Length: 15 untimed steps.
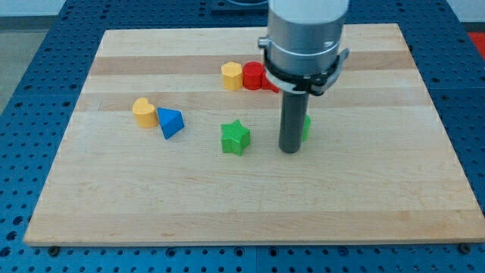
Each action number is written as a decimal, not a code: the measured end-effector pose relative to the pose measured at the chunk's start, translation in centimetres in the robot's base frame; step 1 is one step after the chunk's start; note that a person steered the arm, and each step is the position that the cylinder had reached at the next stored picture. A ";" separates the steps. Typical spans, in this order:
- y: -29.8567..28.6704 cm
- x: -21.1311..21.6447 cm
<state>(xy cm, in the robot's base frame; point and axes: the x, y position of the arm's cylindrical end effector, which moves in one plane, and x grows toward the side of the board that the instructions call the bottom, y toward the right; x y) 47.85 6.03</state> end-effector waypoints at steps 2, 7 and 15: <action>0.2 -3.7; 4.5 -6.6; 10.5 -10.1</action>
<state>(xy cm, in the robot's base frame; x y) 37.77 16.50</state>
